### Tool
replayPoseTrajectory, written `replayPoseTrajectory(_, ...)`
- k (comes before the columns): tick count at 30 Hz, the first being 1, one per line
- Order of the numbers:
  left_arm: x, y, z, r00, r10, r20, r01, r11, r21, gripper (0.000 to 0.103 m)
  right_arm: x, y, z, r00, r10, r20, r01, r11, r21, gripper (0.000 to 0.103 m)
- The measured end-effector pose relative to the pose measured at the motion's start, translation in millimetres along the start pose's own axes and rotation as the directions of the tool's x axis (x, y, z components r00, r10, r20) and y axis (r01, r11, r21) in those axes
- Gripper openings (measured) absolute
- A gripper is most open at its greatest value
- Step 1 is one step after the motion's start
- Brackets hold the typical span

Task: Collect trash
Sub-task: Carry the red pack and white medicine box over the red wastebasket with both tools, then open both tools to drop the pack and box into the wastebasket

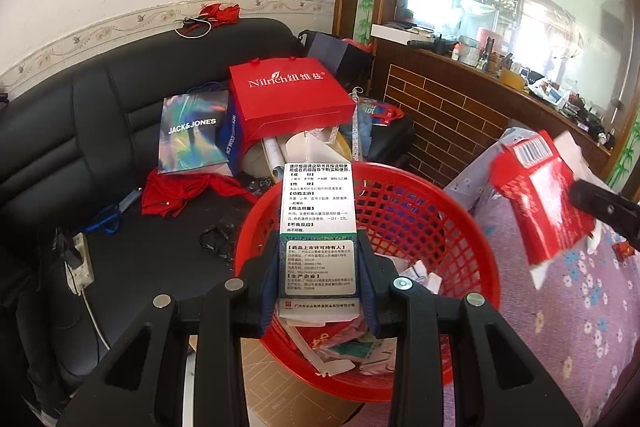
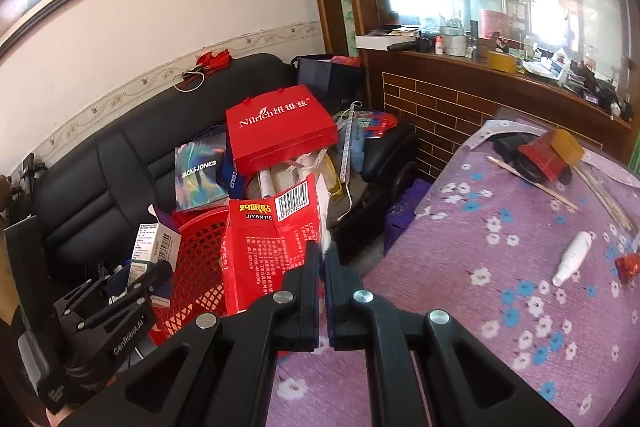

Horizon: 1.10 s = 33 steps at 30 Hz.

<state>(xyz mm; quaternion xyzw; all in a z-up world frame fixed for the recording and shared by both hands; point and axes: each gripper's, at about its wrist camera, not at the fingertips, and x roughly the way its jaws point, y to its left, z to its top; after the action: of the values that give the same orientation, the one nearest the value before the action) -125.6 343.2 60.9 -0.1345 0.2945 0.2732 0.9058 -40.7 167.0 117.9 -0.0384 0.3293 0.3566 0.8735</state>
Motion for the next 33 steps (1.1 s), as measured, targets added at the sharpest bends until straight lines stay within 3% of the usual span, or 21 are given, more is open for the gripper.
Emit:
replayPoseTrajectory(12,12,-5,0,1.0,0.003,0.007,-0.003,0.999,0.038,0.033,39,14,3,0.999,-0.027,-0.046,0.026,0.999,-0.025,0.003)
replayPoseTrajectory(33,26,-12,-2,1.0,0.014,-0.003,-0.014,0.996,0.089,0.033,64,19,5,0.997,-0.015,-0.079,0.014,1.0,-0.02,0.004)
